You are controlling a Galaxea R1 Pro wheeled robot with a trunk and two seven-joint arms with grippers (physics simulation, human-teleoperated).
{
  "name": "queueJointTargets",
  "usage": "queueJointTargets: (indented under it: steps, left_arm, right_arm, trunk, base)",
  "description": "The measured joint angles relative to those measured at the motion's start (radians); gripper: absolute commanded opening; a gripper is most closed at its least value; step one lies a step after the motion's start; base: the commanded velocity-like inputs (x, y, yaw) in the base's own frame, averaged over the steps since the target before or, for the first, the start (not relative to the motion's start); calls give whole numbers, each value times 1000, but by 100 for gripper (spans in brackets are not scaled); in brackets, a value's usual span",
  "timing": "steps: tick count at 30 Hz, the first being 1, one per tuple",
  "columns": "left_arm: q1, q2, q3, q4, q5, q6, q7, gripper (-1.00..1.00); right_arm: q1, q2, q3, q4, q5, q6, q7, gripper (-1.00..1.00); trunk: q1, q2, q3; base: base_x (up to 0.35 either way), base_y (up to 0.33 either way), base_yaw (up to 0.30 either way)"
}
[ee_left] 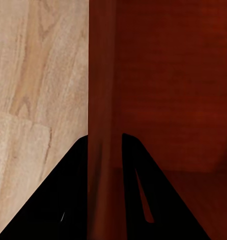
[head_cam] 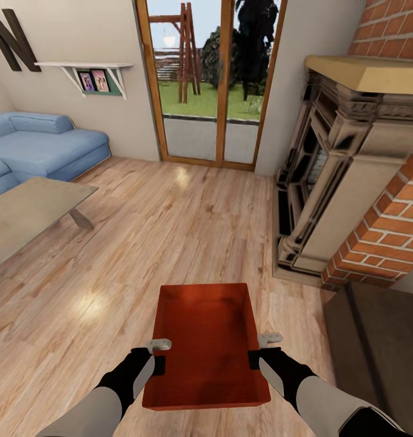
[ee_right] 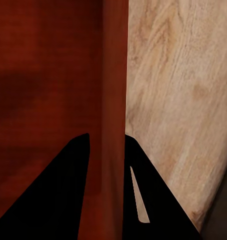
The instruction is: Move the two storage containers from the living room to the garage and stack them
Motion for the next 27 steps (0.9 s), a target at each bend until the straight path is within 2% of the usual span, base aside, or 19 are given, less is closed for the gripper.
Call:
queueJointTargets:
  steps: [27]
  left_arm:
    - [0, 0, 1, 2, 0, -1, 0, -100]
  right_arm:
    - [0, 0, 1, 1, -1, 0, 0, -100]
  trunk:
    - [-104, 189, 85]
  base:
    - [0, 0, 0]
